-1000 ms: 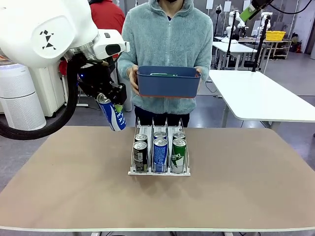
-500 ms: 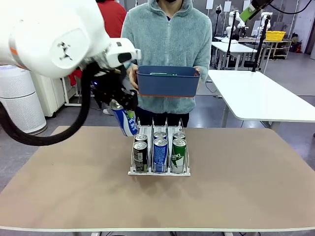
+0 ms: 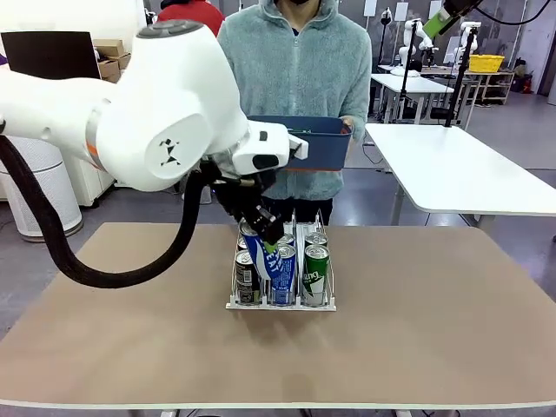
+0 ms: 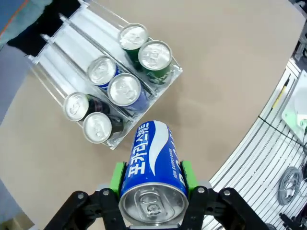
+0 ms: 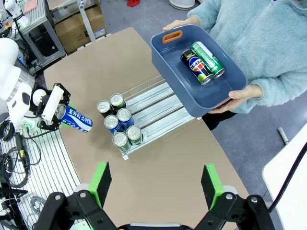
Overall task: Fill the beverage cans into the dispenser.
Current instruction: Place the picked Ionic drink in the line of the Automatic Can Dispenser with the same cans.
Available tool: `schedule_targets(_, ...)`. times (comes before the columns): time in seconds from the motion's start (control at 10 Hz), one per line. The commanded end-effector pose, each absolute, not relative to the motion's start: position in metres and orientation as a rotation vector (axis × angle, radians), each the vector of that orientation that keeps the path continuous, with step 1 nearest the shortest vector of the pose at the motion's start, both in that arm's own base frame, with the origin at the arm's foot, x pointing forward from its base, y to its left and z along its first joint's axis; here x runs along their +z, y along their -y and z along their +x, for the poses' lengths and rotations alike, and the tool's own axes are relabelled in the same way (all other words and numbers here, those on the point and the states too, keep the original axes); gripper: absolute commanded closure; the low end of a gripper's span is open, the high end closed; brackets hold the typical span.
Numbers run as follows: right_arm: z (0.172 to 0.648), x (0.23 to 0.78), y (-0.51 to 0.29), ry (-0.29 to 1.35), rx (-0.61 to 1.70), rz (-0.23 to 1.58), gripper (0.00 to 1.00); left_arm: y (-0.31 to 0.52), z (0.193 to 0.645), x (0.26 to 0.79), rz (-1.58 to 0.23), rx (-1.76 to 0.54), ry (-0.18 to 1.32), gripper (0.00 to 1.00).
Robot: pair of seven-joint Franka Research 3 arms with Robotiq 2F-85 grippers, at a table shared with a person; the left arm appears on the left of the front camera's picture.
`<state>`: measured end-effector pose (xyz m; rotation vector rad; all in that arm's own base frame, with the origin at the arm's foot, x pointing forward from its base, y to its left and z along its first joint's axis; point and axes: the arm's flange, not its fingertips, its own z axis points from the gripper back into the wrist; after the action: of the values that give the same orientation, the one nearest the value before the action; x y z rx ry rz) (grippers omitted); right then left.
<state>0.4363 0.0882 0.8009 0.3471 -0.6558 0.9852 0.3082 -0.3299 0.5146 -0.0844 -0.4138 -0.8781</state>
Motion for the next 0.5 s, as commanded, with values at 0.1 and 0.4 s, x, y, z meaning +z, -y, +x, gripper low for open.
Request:
schedule_targets(0.1, 0.4358, 0.8010, -0.0889, 0.653, 0.978, 0.349, 0.00, 0.3359, 0.3124, 0.4999, -0.115, -0.978, 0.430, 0.43)
schedule_targets(0.4, 0.4358, 0.8010, -0.0889, 0.653, 0.978, 0.349, 0.00, 0.3368, 0.3073, 0.5028, -0.084, -0.947, 0.401, 0.43)
